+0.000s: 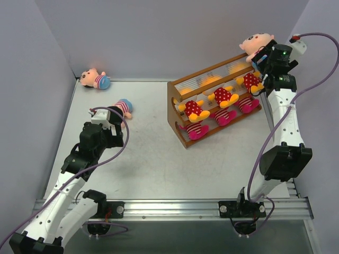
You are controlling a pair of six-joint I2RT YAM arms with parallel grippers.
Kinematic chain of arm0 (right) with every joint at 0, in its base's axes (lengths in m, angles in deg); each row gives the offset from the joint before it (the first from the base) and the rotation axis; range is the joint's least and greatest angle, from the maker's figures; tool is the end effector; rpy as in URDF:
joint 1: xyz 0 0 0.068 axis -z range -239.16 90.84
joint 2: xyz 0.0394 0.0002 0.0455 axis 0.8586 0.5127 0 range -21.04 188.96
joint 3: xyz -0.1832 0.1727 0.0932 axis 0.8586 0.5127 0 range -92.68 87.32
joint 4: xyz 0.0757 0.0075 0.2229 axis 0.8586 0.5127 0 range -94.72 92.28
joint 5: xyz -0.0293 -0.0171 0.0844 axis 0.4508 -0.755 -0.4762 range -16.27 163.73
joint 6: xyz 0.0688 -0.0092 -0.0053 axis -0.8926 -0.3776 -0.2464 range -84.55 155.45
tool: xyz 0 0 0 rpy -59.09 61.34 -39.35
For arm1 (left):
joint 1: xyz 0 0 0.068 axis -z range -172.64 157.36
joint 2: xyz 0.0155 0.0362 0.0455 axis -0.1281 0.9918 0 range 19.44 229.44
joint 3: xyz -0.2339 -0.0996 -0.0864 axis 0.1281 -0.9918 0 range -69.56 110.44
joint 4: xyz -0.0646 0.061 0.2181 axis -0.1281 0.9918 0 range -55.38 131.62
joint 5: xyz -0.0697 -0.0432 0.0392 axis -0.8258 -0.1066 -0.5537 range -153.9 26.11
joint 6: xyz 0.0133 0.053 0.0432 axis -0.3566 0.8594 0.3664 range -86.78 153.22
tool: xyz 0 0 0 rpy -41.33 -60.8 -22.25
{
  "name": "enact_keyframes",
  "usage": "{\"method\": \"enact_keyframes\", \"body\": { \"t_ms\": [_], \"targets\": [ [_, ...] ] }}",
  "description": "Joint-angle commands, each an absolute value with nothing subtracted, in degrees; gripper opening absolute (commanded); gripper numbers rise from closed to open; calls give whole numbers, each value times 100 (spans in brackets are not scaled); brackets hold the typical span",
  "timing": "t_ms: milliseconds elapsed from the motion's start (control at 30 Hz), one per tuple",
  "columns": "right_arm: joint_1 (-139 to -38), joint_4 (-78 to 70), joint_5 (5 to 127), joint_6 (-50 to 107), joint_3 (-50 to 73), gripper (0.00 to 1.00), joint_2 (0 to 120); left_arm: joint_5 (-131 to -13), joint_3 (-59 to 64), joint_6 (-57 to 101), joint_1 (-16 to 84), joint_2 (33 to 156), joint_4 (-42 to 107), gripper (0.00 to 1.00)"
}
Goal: Place and organize the stuffed toys onto the shelf
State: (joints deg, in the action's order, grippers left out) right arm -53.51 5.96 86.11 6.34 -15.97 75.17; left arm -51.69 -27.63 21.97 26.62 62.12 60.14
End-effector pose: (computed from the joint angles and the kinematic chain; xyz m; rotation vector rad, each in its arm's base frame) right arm 0.3822 -0.0499 0.4497 0.6434 1.5018 0.1377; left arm 0.1578 -0.0425 0.2893 0.0070 2.0202 -0.1218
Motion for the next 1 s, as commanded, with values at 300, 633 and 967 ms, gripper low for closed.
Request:
{"method": "enact_keyframes", "body": {
  "t_ms": [300, 633, 967],
  "targets": [
    [-5345, 170, 8489, 205, -1710, 52, 7547, -5045, -2632, 2241, 2713, 6119, 5958, 95],
    [-5415, 56, 8436, 91, -1736, 44, 7634, -5045, -2632, 2241, 2713, 6084, 5967, 95],
    [-5512, 47, 8419, 55, -1894, 34, 7854, -5036, -2632, 2241, 2713, 6049, 5976, 95]
  ]
}}
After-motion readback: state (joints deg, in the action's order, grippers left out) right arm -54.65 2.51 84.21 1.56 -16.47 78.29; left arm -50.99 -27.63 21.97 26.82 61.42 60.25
